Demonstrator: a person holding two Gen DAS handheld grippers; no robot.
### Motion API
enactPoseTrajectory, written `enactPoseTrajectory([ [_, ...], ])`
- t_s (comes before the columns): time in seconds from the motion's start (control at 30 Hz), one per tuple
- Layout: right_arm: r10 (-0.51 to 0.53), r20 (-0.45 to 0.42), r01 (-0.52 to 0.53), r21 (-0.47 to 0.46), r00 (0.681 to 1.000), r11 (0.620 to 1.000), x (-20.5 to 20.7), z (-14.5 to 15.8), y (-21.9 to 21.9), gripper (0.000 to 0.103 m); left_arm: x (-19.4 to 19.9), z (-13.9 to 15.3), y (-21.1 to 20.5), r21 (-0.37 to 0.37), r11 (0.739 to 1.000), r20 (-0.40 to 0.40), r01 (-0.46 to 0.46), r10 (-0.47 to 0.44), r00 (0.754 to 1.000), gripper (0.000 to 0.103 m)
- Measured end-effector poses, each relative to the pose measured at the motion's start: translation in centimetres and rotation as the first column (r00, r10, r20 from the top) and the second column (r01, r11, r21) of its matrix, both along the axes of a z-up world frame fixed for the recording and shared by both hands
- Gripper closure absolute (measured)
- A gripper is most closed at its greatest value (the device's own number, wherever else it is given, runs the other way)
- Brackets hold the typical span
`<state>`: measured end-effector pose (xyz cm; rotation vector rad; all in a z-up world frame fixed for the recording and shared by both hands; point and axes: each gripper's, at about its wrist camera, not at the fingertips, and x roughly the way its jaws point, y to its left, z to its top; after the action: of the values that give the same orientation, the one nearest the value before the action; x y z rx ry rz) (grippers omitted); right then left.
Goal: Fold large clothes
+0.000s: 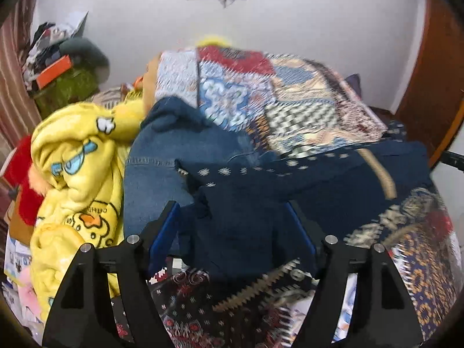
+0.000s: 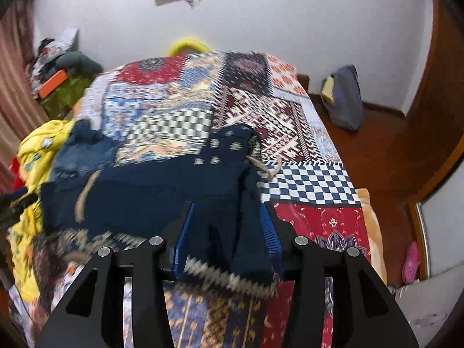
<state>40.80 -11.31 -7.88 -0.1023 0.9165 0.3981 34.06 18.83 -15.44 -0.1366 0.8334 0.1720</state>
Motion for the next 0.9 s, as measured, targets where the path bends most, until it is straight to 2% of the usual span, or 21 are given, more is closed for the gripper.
enactPoseTrajectory([
  [0.1, 0.052, 0.014, -0.053, 0.028, 0.999, 0.998, -2.1, 0.8, 0.7, 0.056, -0.9, 0.9, -1.6, -0.008, 0.999, 0.004, 0.035, -0.035, 0.999, 0.029],
  [0.2, 0.107, 0.007, -0.108, 0.044, 0.994, 0.993, -3.8, 0.5, 2.0, 0.054, -1.2, 0.6, -3.5, -0.003, 0.996, -0.01, 0.088, -0.088, 0.996, 0.028],
  [0.4, 0.179, -0.045, -0.178, 0.026, 0.983, 0.984, -4.8, -2.6, 5.3, 0.054, -0.1, -3.2, -7.5, 0.094, 0.982, -0.101, 0.166, -0.156, 0.983, 0.026],
  [0.47, 0.189, -0.053, -0.19, 0.003, 0.98, 0.982, -4.8, -3.7, 6.2, 0.054, 0.5, -4.4, -7.8, 0.129, 0.979, -0.122, 0.158, -0.143, 0.982, 0.026],
  [0.6, 0.172, -0.074, -0.176, -0.051, 0.982, 0.983, -3.6, -5.5, 7.3, 0.054, 1.7, -5.8, -6.6, 0.091, 0.989, -0.129, 0.118, -0.105, 0.986, 0.026],
  [0.77, 0.186, -0.041, -0.187, -0.036, 0.982, 0.982, -1.7, -5.2, 7.9, 0.052, 3.9, -5.7, -4.7, 0.086, 0.991, -0.101, 0.098, -0.09, 0.991, 0.026],
  [0.9, 0.192, -0.028, -0.194, -0.069, 0.981, 0.979, 1.1, -5.0, 9.5, 0.052, 7.2, -4.8, -3.6, 0.14, 0.988, -0.092, 0.069, -0.056, 0.994, 0.026],
])
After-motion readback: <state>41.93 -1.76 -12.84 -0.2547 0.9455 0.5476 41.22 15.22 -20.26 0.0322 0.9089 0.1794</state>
